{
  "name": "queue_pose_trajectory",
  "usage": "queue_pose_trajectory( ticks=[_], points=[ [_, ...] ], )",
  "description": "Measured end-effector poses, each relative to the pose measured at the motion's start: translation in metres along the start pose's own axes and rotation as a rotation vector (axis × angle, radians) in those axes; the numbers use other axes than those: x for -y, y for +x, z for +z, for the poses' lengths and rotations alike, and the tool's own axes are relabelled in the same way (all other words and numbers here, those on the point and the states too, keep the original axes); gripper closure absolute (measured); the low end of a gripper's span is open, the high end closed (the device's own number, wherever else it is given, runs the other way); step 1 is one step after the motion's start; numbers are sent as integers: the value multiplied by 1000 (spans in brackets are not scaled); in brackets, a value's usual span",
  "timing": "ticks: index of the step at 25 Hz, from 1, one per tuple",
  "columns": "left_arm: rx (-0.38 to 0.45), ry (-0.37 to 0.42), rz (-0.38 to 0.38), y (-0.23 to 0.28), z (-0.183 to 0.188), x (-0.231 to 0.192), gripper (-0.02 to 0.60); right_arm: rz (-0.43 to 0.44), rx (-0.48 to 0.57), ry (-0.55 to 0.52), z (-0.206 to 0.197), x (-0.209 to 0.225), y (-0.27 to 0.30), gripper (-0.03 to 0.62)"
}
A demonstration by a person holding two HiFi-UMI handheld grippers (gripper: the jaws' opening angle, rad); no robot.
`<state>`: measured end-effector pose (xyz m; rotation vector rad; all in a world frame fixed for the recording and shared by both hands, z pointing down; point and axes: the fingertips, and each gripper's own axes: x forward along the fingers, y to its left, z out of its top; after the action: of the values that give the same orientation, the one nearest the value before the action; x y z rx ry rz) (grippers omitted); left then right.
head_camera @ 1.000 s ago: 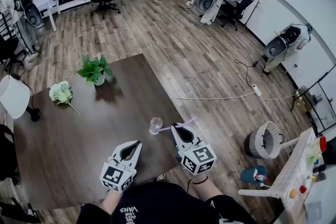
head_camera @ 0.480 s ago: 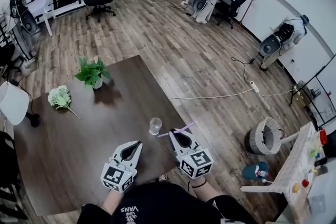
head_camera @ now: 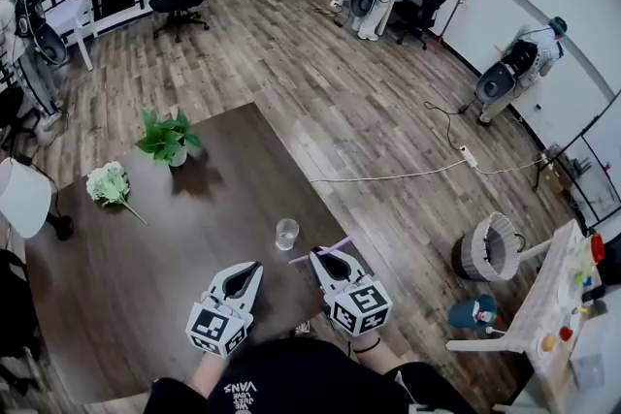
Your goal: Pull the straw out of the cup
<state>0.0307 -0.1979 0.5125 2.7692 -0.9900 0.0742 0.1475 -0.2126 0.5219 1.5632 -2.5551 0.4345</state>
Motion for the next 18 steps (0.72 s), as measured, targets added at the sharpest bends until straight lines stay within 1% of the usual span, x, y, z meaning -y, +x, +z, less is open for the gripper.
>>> queue_pose_trajectory(
  ticks=[7,18],
  points=[
    [8,1,10,1,4,-4,571,12,-30,-2,-5,-3,3,551],
    [4,-6,15,1,3,-5,571,21,-77,12,-25,-5,4,551]
  ],
)
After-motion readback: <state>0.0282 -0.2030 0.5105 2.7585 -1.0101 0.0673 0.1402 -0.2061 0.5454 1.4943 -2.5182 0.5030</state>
